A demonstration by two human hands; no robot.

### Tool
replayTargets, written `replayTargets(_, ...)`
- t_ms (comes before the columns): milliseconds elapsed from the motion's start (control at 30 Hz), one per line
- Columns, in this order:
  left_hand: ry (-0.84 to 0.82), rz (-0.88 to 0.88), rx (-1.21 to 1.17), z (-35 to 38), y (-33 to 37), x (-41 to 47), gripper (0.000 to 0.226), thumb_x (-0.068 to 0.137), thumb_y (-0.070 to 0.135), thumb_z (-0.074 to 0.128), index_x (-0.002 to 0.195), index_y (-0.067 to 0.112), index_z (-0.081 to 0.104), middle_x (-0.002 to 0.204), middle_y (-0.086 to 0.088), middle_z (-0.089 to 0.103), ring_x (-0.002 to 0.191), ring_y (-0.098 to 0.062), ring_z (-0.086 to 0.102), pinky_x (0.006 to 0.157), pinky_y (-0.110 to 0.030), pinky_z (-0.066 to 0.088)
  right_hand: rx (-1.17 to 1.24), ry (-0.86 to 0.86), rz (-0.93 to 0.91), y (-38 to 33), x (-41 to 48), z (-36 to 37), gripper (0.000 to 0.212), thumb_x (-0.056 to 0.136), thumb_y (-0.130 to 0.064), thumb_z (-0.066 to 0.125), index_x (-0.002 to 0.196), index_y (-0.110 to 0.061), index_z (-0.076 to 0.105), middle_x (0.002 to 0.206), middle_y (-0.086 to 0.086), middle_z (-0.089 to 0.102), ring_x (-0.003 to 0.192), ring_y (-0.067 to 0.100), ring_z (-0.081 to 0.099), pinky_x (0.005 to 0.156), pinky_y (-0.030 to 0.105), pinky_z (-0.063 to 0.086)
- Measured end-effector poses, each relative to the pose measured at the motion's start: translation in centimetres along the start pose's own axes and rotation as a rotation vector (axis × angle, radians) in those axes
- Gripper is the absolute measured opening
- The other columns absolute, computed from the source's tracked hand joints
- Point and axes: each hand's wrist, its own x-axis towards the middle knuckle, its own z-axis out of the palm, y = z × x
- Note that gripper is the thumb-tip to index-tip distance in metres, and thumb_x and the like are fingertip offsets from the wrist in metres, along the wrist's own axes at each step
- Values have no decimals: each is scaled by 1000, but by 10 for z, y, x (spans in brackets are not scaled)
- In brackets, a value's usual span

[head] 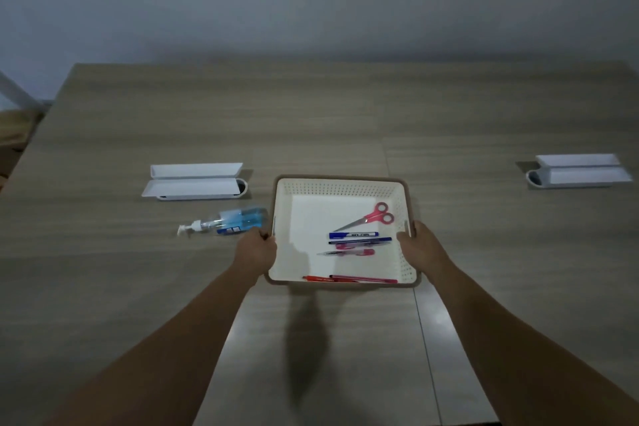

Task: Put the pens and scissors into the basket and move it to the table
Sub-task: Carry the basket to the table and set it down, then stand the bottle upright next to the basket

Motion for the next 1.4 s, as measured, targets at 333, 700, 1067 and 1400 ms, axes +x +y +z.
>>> replayTargets(333, -43, -100, -117, 23, -6, 28, 15, 103, 20, 60, 111, 13, 70, 108, -10, 76, 106, -29, 73, 86, -42, 60, -26, -63, -9, -7, 37, 2, 44, 103, -25, 56, 145, -18, 61, 139, 10, 72, 117, 31, 70, 99, 41, 55)
replayTargets(700, -162, -117, -202, 24, -23, 44, 15, 102, 29, 61, 110, 22, 71, 110, -5, 77, 106, -26, 75, 96, -52, 62, -95, -91, -30, -7, 58, 11, 50, 101, -31, 59, 151, -21, 58, 144, 7, 70, 125, 33, 70, 103, 46, 57)
replayTargets(1067, -15, -346, -772, -44, -75, 74, 24, 106, 29, 58, 107, 13, 76, 87, -4, 81, 73, -15, 71, 71, -31, 52, -338, -90, -526, -114, 39, 113, 55, 105, -26, 59, 157, -11, 49, 162, 11, 48, 154, 31, 35, 128, 48, 32)
replayTargets(1400, 11, -328, -1236, -77, -115, 117, 45, 109, 41, 52, 142, 14, 66, 136, -3, 71, 130, -18, 63, 113, -36, 45, -592, -495, -685, -168, 11, 270, 68, 105, -29, 56, 166, -10, 34, 173, 10, 34, 159, 30, 31, 129, 45, 31)
